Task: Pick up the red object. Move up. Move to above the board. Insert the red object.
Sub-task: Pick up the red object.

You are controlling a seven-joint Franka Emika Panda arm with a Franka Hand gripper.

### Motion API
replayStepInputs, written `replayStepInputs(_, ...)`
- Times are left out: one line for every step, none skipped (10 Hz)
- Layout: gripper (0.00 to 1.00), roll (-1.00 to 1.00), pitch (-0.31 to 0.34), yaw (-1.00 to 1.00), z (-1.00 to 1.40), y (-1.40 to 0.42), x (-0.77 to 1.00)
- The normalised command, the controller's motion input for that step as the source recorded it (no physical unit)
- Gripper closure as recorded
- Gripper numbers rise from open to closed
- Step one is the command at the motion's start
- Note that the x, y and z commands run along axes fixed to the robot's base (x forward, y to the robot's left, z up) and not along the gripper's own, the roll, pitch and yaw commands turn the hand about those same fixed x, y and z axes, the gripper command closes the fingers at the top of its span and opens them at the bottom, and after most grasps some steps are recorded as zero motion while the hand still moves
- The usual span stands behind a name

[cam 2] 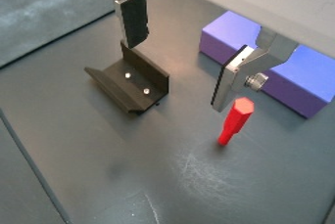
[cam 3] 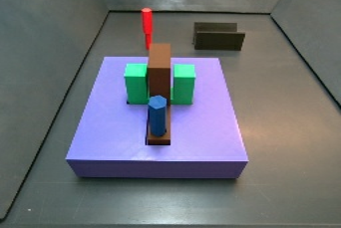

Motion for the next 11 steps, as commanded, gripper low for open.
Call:
replayStepInputs(0.00, 0.00, -0.034, 0.00, -0.07, 0.00, 0.00)
replayStepInputs(0.00, 0.00, -0.116, 0.00, -0.22, -0.17, -0.14)
replayStepInputs(0.00, -0.06, -0.170, 0.03, -0.29, -0.45, -0.40)
replayStepInputs(0.00, -0.04, -0.214, 0.00, -0.36, -0.59, -0.60)
replayStepInputs(0.00, -0.09, -0.216, 0.00, -0.41, -0.69, -0.58)
replayStepInputs(0.00, -0.13, -0.220, 0.00, -0.47, -0.69, -0.47)
replayStepInputs(0.00, -0.14, -0.224, 0.00, -0.49, -0.60, -0.47)
replayStepInputs(0.00, -0.15, -0.176, 0.00, -0.49, -0.38, -0.20)
replayStepInputs(0.00, -0.14, -0.146, -0.05, -0.42, -0.22, 0.00)
replayStepInputs(0.00, 0.00, -0.009, 0.00, -0.24, -0.01, 0.34)
replayStepInputs(0.00, 0.00, 0.000, -0.03, -0.11, 0.00, 0.31)
